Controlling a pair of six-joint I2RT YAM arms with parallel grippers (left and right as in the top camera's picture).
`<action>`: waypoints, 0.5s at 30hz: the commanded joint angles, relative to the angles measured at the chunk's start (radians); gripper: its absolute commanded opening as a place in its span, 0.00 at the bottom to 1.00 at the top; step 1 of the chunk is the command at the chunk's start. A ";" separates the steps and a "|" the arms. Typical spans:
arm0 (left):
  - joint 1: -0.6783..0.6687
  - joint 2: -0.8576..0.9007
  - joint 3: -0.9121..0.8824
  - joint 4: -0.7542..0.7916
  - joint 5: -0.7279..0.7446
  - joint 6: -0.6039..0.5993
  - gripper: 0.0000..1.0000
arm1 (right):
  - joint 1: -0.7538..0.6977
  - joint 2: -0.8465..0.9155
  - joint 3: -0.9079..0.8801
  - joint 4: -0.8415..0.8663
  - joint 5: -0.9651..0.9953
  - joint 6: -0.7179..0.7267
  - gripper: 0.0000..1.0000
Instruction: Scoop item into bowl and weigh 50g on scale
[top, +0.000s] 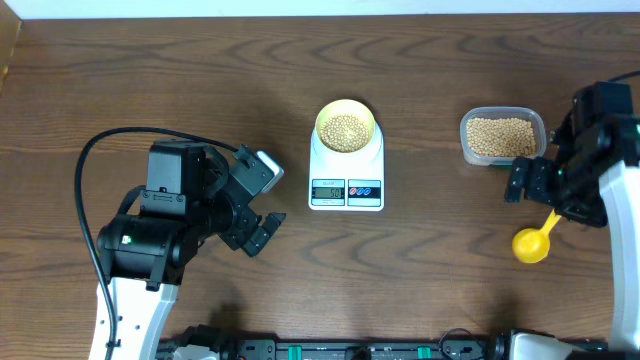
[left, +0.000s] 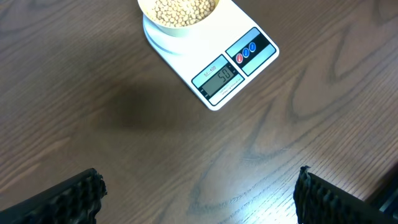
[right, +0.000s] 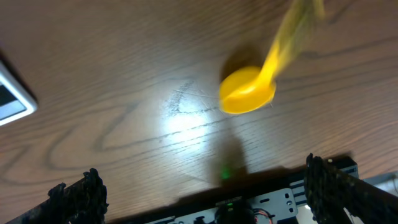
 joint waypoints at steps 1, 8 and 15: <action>0.005 0.000 0.019 -0.002 -0.002 0.018 0.99 | 0.042 -0.021 0.006 0.003 -0.114 0.024 0.99; 0.005 0.000 0.019 -0.002 -0.002 0.017 0.99 | 0.177 -0.019 0.006 0.230 -0.407 -0.035 0.99; 0.005 0.000 0.019 -0.002 -0.002 0.017 0.99 | 0.303 -0.021 0.006 0.671 -0.393 0.053 0.99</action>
